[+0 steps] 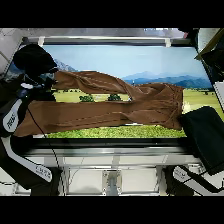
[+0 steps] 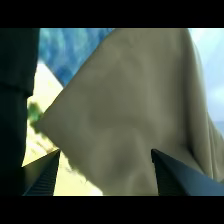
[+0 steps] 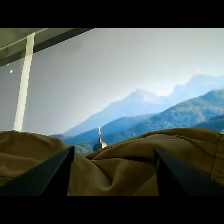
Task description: Fold the clothes and pants, and hang the long-sleeved shirts on hangers.
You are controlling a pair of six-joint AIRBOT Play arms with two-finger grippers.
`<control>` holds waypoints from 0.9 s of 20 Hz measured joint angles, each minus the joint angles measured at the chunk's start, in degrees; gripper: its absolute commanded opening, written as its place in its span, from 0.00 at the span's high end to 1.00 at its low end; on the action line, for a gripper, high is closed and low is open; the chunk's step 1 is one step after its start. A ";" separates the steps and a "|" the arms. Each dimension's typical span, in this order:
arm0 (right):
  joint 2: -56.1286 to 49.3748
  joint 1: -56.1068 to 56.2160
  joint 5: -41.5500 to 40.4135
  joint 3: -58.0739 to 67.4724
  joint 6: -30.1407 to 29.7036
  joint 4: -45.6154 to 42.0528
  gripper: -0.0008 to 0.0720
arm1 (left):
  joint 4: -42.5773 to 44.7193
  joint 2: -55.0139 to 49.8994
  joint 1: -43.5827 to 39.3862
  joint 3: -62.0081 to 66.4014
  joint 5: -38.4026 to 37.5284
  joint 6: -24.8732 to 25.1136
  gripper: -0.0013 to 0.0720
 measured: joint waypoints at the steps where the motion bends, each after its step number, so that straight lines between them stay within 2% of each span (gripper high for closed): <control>1: 0.02 0.15 0.22 0.00 0.00 0.00 0.23 | -0.24 -0.76 -0.20 0.68 0.44 0.00 0.26; 2: 0.02 0.39 0.28 0.00 0.00 0.04 0.23 | -0.50 -1.51 -0.35 1.40 0.74 -0.02 0.44; 3: 0.02 0.59 0.39 0.00 0.02 0.09 0.23 | -0.61 -2.27 -0.50 2.23 0.96 -0.02 0.75; 4: 0.04 0.83 0.48 0.00 0.02 0.09 0.23 | -0.63 -2.97 -0.61 2.91 0.96 -0.04 0.96; 11: 0.09 1.51 2.14 0.00 0.09 -1.20 0.23 | -0.24 -1.18 0.79 5.55 -1.18 4.63 0.97; 18: 0.50 0.72 7.96 0.00 0.24 -7.34 0.23 | 8.61 9.86 9.14 5.88 -7.72 6.51 0.97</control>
